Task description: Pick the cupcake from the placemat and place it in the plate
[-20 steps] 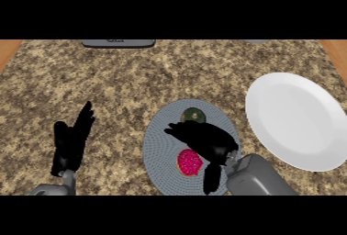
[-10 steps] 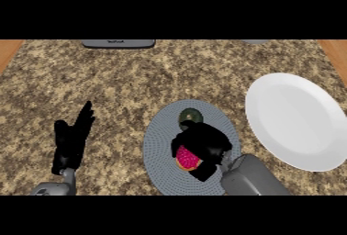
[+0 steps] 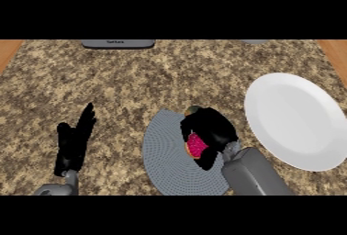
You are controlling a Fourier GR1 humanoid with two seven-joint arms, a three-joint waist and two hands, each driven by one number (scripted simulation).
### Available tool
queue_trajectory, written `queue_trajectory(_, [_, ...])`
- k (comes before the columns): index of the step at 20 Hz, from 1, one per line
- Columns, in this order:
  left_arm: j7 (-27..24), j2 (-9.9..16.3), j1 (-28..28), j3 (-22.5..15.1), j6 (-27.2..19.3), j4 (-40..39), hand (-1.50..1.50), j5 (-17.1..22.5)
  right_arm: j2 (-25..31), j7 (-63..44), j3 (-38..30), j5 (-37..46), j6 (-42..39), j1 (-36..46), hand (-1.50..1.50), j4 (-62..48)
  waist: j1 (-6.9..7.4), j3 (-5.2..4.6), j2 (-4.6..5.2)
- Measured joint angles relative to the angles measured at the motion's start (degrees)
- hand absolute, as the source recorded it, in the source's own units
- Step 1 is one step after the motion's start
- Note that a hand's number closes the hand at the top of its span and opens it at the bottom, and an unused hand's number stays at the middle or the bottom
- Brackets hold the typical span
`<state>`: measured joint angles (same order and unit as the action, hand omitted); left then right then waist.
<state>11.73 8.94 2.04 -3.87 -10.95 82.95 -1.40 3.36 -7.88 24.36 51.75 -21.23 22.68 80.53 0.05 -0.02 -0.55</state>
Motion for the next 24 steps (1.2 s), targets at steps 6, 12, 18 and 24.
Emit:
queue_trajectory(6, [-0.2,0.2,0.0,0.4,0.1,0.2,0.0,0.2,-0.8,-15.2,-11.5,4.9,9.9,2.0,1.5,-1.5,-0.33,-0.1,0.14])
queue_trajectory(12, [0.6,0.0,-0.2,0.4,0.3,0.6,0.0,-0.1,-1.0,-23.2,-14.1,11.3,16.9,4.0,1.5,2.6,-0.18,-0.01,0.36])
queue_trajectory(18, [0.2,-0.2,-1.3,0.3,0.1,1.2,0.0,-0.5,0.4,-30.2,-16.2,18.5,22.1,5.5,1.5,10.8,-0.36,0.01,0.29])
queue_trajectory(24, [1.0,-0.2,-1.5,0.4,0.6,2.4,0.0,-0.8,3.0,-33.6,-21.9,19.0,21.4,5.2,1.5,15.3,-0.17,0.01,0.41])
